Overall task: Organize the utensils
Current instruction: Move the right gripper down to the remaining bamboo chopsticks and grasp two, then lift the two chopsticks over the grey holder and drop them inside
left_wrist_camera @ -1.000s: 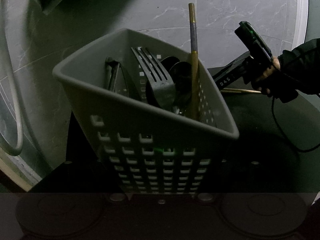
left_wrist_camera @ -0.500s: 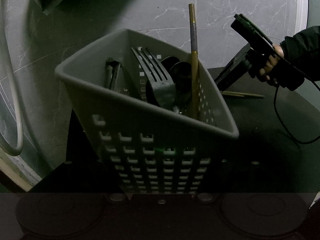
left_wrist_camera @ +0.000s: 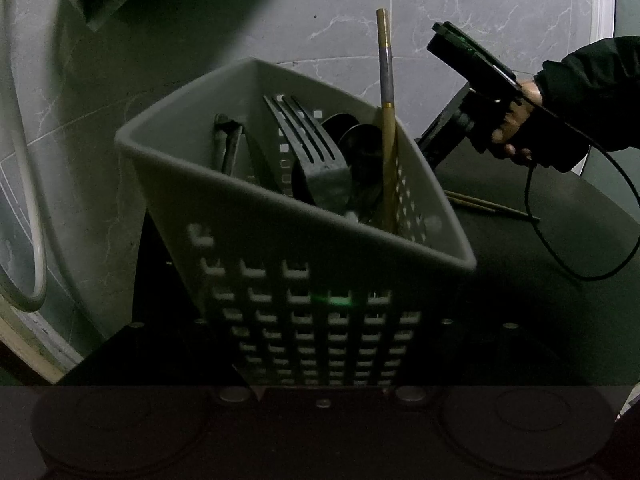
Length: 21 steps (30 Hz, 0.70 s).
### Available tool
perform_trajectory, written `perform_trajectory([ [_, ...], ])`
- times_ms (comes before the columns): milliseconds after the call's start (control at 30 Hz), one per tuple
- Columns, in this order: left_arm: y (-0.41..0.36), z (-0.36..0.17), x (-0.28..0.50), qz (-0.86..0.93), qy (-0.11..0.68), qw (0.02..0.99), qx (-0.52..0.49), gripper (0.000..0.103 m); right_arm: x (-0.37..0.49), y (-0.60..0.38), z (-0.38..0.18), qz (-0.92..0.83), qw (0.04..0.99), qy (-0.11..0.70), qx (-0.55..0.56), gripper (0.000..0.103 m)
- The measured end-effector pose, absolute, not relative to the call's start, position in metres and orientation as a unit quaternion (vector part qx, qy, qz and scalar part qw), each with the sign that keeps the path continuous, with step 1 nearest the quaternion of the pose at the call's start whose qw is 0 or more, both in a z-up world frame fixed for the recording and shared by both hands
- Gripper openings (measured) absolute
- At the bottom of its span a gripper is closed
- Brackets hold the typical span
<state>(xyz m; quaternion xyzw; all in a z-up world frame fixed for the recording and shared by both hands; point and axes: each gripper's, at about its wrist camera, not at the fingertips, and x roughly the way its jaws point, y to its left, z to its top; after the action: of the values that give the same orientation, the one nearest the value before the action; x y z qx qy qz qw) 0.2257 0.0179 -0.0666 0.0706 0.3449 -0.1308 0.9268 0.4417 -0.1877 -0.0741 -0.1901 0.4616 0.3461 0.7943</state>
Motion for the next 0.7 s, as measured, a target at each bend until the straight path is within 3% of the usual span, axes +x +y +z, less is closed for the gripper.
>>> perform_trajectory([
  [67, 0.018, -0.067, 0.225, -0.131, 0.345, 0.927, 0.071, 0.077, 0.444, -0.186, -0.075, 0.341, 0.797, 0.462, -0.187, 0.018],
  [167, 0.018, -0.067, 0.226, -0.132, 0.345, 0.927, 0.071, 0.077, 0.443, -0.186, -0.075, 0.339, 0.800, 0.457, -0.189, 0.015],
  [467, 0.020, -0.066, 0.229, -0.136, 0.344, 0.926, 0.072, 0.077, 0.434, -0.197, -0.076, 0.328, 0.817, 0.442, -0.171, 0.014],
  [700, 0.022, -0.066, 0.228, -0.143, 0.343, 0.925, 0.074, 0.077, 0.409, -0.230, -0.055, 0.313, 0.863, 0.380, -0.114, 0.014],
])
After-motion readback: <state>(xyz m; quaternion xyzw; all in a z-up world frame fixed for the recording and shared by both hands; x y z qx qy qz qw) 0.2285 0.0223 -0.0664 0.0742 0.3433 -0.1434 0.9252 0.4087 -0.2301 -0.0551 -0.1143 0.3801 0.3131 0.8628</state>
